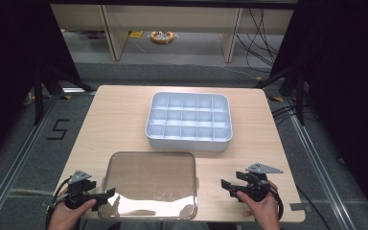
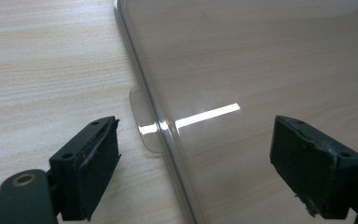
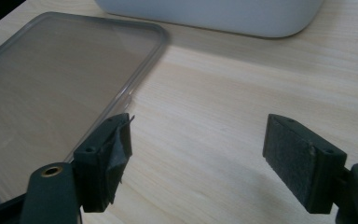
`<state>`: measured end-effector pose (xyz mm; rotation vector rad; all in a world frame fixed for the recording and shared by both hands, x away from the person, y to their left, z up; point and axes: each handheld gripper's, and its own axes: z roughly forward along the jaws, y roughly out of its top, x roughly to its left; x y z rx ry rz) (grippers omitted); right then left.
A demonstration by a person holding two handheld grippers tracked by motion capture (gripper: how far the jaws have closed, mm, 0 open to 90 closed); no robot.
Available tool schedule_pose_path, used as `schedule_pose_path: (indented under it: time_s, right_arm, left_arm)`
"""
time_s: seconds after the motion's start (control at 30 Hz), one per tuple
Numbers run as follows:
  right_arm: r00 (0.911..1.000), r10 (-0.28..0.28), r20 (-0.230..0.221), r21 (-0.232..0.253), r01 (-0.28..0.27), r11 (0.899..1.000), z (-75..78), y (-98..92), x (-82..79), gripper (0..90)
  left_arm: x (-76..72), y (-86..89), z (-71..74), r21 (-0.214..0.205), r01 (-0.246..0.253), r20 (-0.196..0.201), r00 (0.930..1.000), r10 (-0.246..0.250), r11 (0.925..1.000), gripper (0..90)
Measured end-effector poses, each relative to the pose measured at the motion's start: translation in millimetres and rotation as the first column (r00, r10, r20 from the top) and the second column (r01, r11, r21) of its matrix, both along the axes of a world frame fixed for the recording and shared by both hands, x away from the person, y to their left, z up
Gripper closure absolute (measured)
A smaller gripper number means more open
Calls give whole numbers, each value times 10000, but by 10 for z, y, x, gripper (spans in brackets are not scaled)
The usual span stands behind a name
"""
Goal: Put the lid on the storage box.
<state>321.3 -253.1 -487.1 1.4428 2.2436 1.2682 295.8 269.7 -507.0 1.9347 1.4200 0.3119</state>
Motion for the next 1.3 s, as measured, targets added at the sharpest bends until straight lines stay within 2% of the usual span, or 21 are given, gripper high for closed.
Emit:
schedule_pose_path:
  time_s: [0.13, 0.17, 0.23, 0.3, 0.33, 0.4, 0.5, 0.53, 0.57, 0.6, 0.7, 0.73, 0.83, 0.9, 0.93, 0.97, 1.0, 1.13, 1.3]
  right_arm:
    - [9999, 37, -138, 55, -36, 10000, 17, 29, -13, 252]
    - [9998, 146, -131, 164, -144, 9998, 18, 41, -15, 254]
    - [9991, 43, -414, 451, -24, 9990, 27, 101, -42, 263]
    - [9989, 134, -440, 340, -119, 9994, 30, 108, -44, 265]
    - [9992, 344, -201, 286, -338, 9990, 16, 104, -28, 272]
    - [9978, 518, -420, 356, -503, 9981, 19, 155, -43, 276]
    - [9966, 693, -444, 452, -673, 9967, 12, 199, -43, 276]
    - [9961, 765, -448, 326, -751, 9966, 0, 246, -36, 277]
    - [9946, 653, -801, 487, -615, 9969, 14, 282, -57, 281]
    - [9937, 768, -820, 600, -720, 9956, 7, 303, -51, 284]
    - [9937, 866, -713, 493, -832, 9953, 4, 357, -44, 284]
    - [9930, 1009, -619, 304, -992, 9946, -5, 363, -26, 284]
    - [9908, 1140, -724, 295, -1121, 9933, -26, 443, -10, 285]
    - [9897, 1204, -773, 409, -1175, 9922, -38, 465, 1, 288]
    - [9886, 1083, -1042, 665, -1017, 9926, -36, 542, 2, 306]
    - [9886, 1083, -1042, 665, -1017, 9926, -36, 542, 2, 306]
    - [9900, 1150, -819, 456, -1115, 9927, -49, 571, 43, 309]
    - [9883, 1243, -879, 536, -1200, 9913, -78, 631, 76, 309]
    - [9846, 1296, -1170, 627, -1230, 9904, -129, 723, 117, 309]
  left_arm:
    - [-2, 1, 3, -44, 27, -5, 10000, -27, 10000, 160]
    - [-4, 3, 7, -15, 76, -3, 10000, -76, 10000, 177]
    - [-7, 3, 10, -15, 143, 19, 9999, -143, 9999, 218]
    - [-9, 10, 12, 42, 125, 23, 9999, -125, 9999, 222]
    - [-9, 17, 14, 28, 81, -4, 10000, -81, 10000, 231]
    - [-11, 31, 14, 60, 79, -68, 9999, -79, 10000, 260]
    - [-7, 40, 7, 24, 37, -118, 9999, -36, 10000, 275]
    - [-5, 47, 8, 15, 19, -150, 9999, -19, 10000, 318]
    - [-4, 52, 7, 27, 30, -190, 9998, -29, 10000, 337]
    - [-4, 62, 0, 24, 45, -177, 9998, -44, 10000, 361]
    - [-7, 81, 5, 44, 99, -115, 9999, -99, 9999, 436]
    - [-6, 89, 4, 64, 73, -62, 10000, -73, 10000, 452]
    - [2, 114, -15, 75, 1, -127, 9999, 0, 10000, 506]
    - [2, 118, -14, 132, -28, -157, 9999, 30, 9999, 514]
    - [7, 115, -21, 110, 7, -153, 9999, -5, 9999, 529]
    - [7, 115, -21, 110, 7, -153, 9999, -5, 9999, 538]
    - [15, 104, -28, 209, 47, -271, 9996, -42, 9998, 547]
    - [24, 106, -33, 124, -15, -228, 9997, 18, 9999, 562]
    - [23, 94, -32, 49, 38, -286, 9996, -37, 10000, 578]
